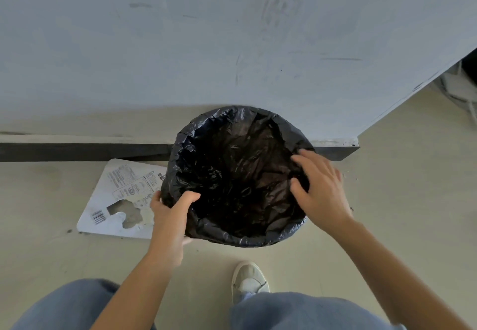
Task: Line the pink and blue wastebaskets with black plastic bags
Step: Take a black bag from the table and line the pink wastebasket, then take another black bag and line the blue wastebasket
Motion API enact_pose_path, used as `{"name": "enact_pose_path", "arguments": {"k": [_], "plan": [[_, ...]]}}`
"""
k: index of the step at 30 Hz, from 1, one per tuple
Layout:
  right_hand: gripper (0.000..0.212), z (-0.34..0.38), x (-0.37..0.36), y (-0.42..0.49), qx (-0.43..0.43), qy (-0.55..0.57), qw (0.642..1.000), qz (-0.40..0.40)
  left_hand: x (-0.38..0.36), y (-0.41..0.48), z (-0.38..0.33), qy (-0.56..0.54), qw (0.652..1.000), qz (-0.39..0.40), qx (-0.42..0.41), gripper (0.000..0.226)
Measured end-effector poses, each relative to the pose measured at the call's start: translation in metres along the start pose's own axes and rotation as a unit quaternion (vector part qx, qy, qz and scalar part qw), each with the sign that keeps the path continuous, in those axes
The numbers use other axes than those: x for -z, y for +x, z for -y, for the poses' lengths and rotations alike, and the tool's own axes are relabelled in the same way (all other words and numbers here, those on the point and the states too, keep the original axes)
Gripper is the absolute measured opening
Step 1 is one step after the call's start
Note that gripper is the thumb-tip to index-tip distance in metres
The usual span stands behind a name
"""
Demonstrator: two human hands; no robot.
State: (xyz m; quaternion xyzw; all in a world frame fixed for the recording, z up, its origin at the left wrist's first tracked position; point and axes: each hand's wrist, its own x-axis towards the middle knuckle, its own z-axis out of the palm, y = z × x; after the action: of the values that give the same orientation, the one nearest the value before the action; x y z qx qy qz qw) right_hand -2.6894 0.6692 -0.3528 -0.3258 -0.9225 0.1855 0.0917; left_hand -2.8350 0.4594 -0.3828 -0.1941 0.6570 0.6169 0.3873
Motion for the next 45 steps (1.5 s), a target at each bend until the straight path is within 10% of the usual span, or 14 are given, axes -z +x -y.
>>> {"name": "enact_pose_path", "arguments": {"k": [3,6,11,17,21,29,37,45], "plan": [[0.051,-0.004,-0.008,-0.011,-0.212,0.208,0.954,0.036,-0.004,-0.007,0.007,-0.022,0.998,0.046,-0.025,0.066],[0.024,-0.011,-0.020,-0.006,-0.332,0.454,0.820,0.102,-0.007,-0.003,0.010,-0.055,0.993,0.105,0.006,0.023],[0.041,-0.030,-0.030,0.000,-0.347,0.539,0.747,0.177,-0.002,0.016,0.020,-0.128,0.978,0.166,-0.004,0.017],[0.055,-0.042,-0.032,0.003,-0.297,0.616,0.700,0.206,0.012,0.029,0.021,-0.105,0.963,0.246,-0.026,0.069],[0.060,-0.043,-0.034,0.006,-0.316,0.577,0.727,0.196,0.017,0.029,0.018,-0.051,0.971,0.232,0.003,0.070],[0.041,-0.016,-0.021,0.001,-0.361,0.400,0.842,0.030,-0.003,0.006,-0.018,0.136,0.986,-0.042,-0.081,0.046],[0.043,0.056,0.082,-0.049,-0.407,0.268,0.870,0.075,-0.005,-0.096,-0.069,0.513,0.849,-0.003,-0.127,0.057],[0.047,0.155,0.266,-0.153,-0.354,0.113,0.909,0.189,0.014,-0.291,-0.161,0.652,0.713,0.101,-0.240,0.049]]}}
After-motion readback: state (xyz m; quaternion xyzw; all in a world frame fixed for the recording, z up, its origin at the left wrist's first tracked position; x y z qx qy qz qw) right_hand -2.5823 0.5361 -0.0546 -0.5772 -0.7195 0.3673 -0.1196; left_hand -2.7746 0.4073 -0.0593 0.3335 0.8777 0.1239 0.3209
